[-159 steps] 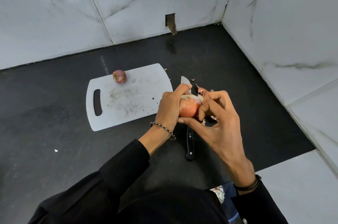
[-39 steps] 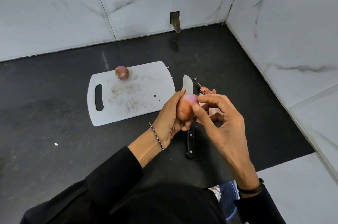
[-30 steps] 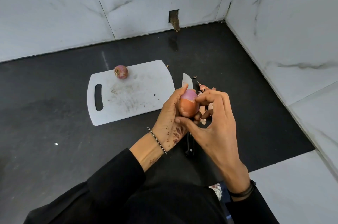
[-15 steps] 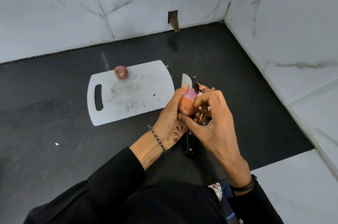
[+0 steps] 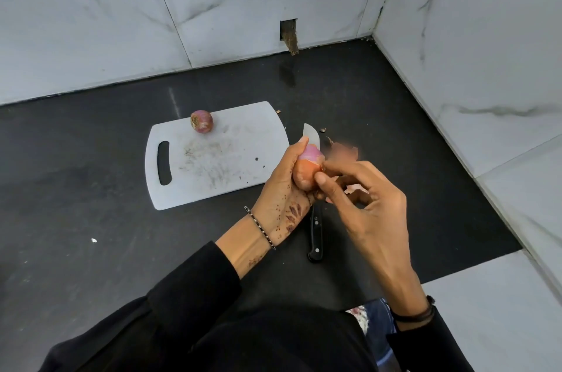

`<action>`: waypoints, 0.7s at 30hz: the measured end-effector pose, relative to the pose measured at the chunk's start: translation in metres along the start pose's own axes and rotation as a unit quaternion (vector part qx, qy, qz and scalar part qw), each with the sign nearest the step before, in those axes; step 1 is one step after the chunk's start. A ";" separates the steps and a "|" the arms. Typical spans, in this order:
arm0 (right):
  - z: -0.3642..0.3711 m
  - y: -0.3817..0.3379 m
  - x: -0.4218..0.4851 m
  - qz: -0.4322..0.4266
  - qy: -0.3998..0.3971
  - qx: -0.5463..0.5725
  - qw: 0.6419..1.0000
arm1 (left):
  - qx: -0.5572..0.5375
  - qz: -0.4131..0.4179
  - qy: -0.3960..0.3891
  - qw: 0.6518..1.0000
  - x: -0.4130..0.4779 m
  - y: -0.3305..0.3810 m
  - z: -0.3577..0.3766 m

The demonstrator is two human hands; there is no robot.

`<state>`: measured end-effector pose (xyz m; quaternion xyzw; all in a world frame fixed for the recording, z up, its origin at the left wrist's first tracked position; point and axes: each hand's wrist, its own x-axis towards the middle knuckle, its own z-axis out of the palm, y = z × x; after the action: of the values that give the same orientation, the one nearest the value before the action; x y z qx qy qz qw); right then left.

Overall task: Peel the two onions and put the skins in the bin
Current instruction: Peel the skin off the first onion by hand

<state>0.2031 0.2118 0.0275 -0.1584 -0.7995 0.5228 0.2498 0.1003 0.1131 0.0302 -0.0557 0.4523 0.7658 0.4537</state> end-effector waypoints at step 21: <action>0.003 0.014 0.004 0.065 -0.072 0.034 0.995 | 0.203 0.090 0.076 0.972 0.026 -0.021 -0.006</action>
<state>0.1978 0.2169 0.0145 -0.1633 -0.7851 0.5750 0.1622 0.0990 0.1289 0.0000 0.0206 0.6347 0.6893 0.3486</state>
